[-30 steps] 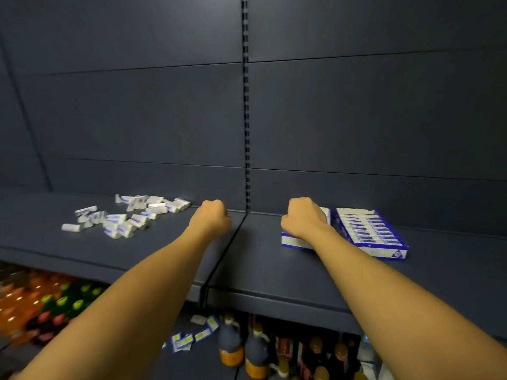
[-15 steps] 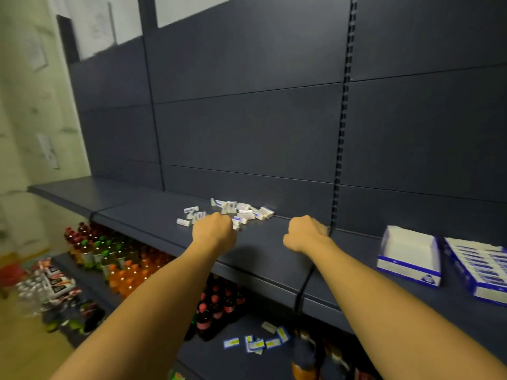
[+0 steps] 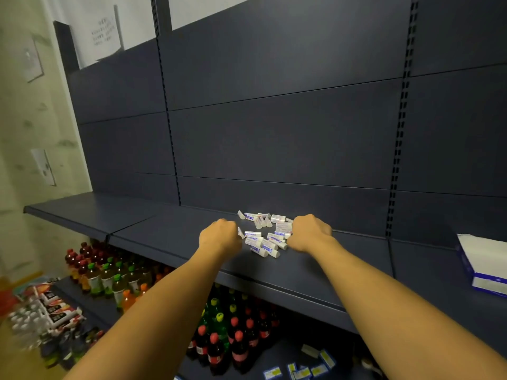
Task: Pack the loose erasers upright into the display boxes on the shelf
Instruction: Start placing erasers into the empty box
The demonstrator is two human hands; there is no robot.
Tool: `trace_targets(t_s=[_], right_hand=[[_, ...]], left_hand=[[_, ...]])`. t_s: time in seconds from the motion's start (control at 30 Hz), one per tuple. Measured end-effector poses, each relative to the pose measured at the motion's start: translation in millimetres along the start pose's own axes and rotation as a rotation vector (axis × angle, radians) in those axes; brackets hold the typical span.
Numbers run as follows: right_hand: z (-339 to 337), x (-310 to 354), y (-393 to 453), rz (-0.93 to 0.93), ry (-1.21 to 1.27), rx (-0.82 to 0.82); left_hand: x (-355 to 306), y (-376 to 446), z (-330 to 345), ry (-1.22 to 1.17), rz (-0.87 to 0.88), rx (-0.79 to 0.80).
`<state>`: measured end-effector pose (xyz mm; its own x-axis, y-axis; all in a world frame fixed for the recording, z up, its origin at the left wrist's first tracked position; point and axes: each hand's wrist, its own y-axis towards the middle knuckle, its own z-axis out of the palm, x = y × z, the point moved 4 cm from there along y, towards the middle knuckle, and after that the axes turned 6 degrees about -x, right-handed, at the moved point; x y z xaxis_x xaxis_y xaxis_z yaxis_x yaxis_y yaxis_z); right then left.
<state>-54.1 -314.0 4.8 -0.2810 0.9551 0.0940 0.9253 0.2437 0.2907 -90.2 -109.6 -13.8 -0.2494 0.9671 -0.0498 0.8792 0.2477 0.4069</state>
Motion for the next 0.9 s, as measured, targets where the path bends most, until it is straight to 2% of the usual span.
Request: trace_targets(t_s=[0.43, 0.6, 0.73, 0.9], right_hand=[[42, 39, 114, 0.018, 0.043, -0.006], [64, 55, 177, -0.075, 0.181, 0.088], [82, 69, 217, -0.147, 0.269, 0.104], [102, 74, 243, -0.189, 0.252, 0.144]], left_hand=[[43, 114, 62, -0.047, 0.037, 0.072], [45, 174, 81, -0.036, 0.071, 0.088], [50, 219, 102, -0.024, 0.124, 0.105], [52, 261, 137, 0.024, 0.246, 0.129]])
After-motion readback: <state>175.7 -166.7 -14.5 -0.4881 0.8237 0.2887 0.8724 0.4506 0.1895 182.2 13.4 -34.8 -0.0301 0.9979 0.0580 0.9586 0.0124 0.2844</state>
